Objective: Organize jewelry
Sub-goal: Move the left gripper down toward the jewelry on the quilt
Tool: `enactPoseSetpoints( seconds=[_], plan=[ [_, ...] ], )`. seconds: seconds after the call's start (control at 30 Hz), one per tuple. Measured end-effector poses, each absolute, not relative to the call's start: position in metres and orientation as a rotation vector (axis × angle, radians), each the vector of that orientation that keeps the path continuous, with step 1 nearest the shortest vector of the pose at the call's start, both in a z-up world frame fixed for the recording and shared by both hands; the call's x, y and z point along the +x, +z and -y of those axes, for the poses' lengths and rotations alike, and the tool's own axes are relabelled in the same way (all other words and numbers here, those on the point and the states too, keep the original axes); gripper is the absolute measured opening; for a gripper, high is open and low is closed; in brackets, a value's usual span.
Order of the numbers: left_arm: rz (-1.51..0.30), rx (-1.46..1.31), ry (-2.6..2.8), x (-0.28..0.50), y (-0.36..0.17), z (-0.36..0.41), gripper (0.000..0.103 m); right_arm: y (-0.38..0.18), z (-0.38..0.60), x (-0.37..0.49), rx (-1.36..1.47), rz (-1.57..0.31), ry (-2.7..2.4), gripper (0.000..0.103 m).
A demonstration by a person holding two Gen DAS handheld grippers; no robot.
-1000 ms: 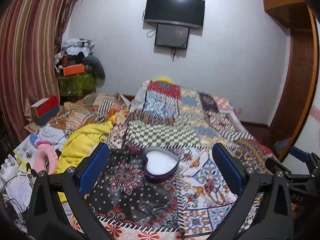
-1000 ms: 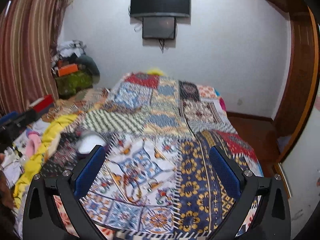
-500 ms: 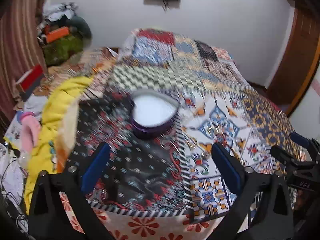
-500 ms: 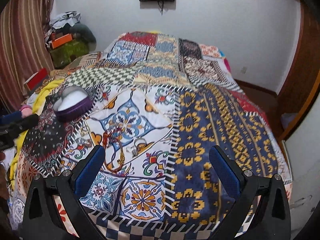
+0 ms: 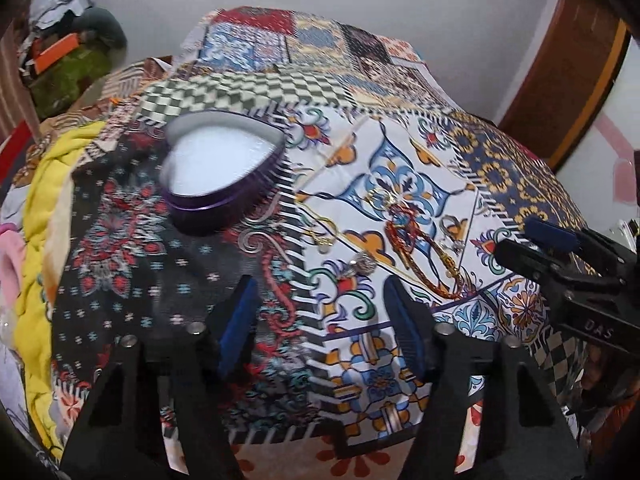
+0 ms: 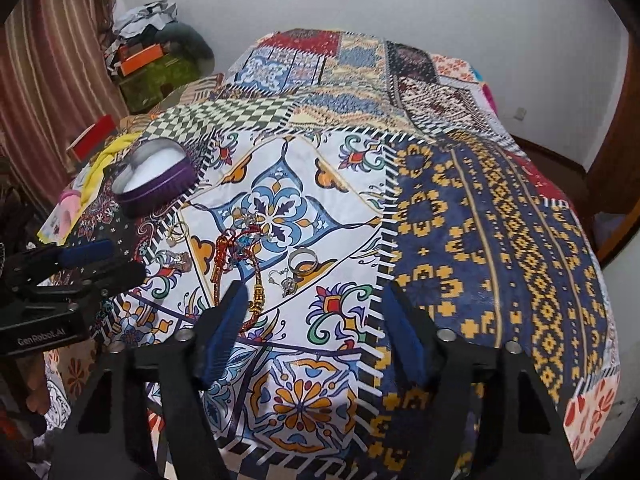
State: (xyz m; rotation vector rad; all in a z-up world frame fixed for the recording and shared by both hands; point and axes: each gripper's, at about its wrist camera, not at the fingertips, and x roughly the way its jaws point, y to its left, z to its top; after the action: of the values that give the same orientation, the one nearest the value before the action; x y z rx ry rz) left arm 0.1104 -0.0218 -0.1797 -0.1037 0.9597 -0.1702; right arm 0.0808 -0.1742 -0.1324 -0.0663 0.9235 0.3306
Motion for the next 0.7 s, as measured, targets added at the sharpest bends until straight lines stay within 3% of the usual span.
enactPoseSetpoints(
  seconds=[0.1, 0.3, 0.47, 0.7],
  plan=[
    [-0.972, -0.104, -0.201, 0.116, -0.184, 0.027, 0.051, -0.136, 0.174, 0.086, -0.056, -0.943, 0.352, 0.059],
    [-0.985, -0.109, -0.239, 0.128, -0.191, 0.034, 0.048, -0.144, 0.170, 0.096, -0.052, -0.991, 0.391, 0.044],
    [-0.985, -0.120, -0.245, 0.134, -0.195, 0.036, 0.046, -0.149, 0.165, 0.100, -0.054, -1.021, 0.417, 0.039],
    [-0.983, -0.113, -0.257, 0.137, -0.198, 0.039, 0.028, -0.153, 0.158, 0.103, -0.113, -1.031, 0.417, 0.033]
  ],
)
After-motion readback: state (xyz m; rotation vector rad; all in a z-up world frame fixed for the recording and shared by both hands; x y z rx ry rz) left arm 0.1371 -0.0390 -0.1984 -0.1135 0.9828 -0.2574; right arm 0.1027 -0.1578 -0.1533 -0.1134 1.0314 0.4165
